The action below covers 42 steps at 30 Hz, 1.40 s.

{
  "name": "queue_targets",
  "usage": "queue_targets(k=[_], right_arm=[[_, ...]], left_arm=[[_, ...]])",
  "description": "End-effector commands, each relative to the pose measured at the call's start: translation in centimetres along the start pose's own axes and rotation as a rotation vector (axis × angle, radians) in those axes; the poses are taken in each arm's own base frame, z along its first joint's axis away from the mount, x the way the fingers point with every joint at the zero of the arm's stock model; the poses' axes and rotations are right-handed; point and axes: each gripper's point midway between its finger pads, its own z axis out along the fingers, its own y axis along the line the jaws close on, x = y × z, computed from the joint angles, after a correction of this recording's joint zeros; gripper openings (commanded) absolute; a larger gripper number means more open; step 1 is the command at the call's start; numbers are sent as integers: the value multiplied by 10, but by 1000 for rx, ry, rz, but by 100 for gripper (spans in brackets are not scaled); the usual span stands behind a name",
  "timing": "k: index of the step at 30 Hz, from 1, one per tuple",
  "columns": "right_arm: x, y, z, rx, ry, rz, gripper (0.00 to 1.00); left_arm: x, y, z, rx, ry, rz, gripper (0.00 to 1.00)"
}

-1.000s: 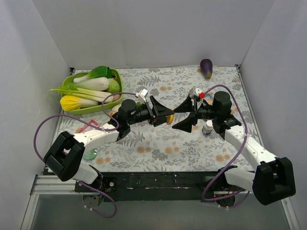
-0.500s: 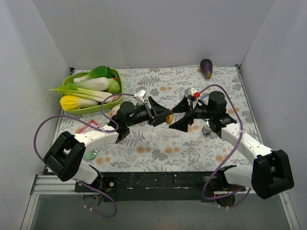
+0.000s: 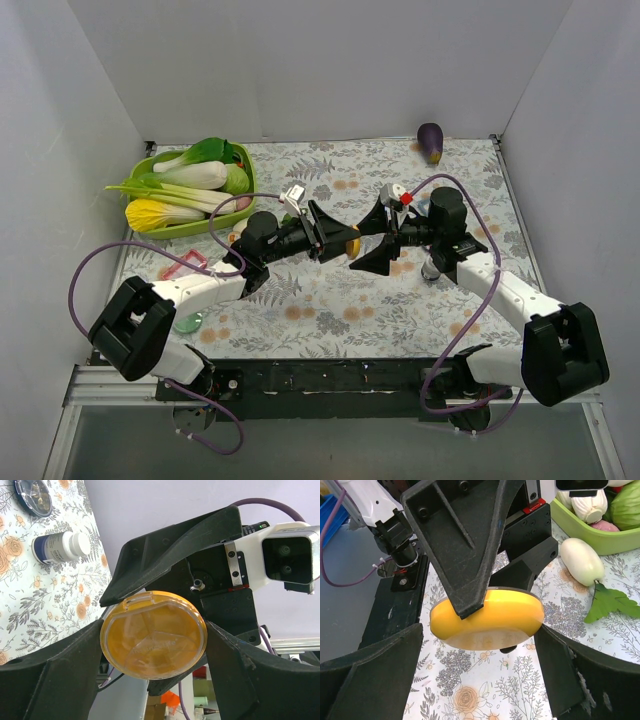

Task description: Sort the pills into containers

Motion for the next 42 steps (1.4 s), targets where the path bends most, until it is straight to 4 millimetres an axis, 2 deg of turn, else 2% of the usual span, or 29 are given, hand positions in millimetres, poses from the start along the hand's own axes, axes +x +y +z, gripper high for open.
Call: queue_targets(k=[1, 5, 13, 17, 18, 22, 26, 29, 30, 32, 34, 36, 37, 42], right_arm=[[-26, 7, 6, -48, -37, -87, 98], [-31, 6, 7, -50, -43, -102, 98], [-28, 6, 7, -60, -40, -108, 90], [-28, 7, 8, -75, -38, -112, 82], [-29, 7, 8, -81, -38, -112, 77], [-24, 8, 9, -92, -29, -83, 71], [-19, 8, 8, -78, -26, -68, 73], [-16, 5, 8, -57, -23, -50, 80], [-14, 4, 7, -46, -16, -30, 83], [-11, -2, 6, -3, -5, -29, 84], [1, -9, 3, 54, 38, -5, 85], [8, -12, -2, 90, 65, -35, 86], [16, -14, -6, 120, 92, -8, 87], [35, -15, -21, 179, 140, -32, 91]], left_arm=[[-2, -43, -6, 79, 8, -300, 39], [-2, -43, -7, 78, 7, -304, 39], [0, -46, -7, 84, 21, -306, 39], [2, -43, -9, 78, 22, -308, 39], [2, -43, -10, 78, 24, -306, 40], [1, -44, -11, 70, 13, -294, 40], [2, -42, -12, 63, 8, -291, 40], [0, -33, -13, 34, -18, -292, 39], [-2, -28, -14, 15, -36, -291, 39], [-7, -3, -15, -80, -86, -268, 39], [-9, 25, -19, -175, -116, -249, 38], [-13, 45, -23, -231, -143, -247, 31], [-14, 61, -26, -281, -162, -243, 30], [-18, 97, -30, -413, -177, -173, 32]])
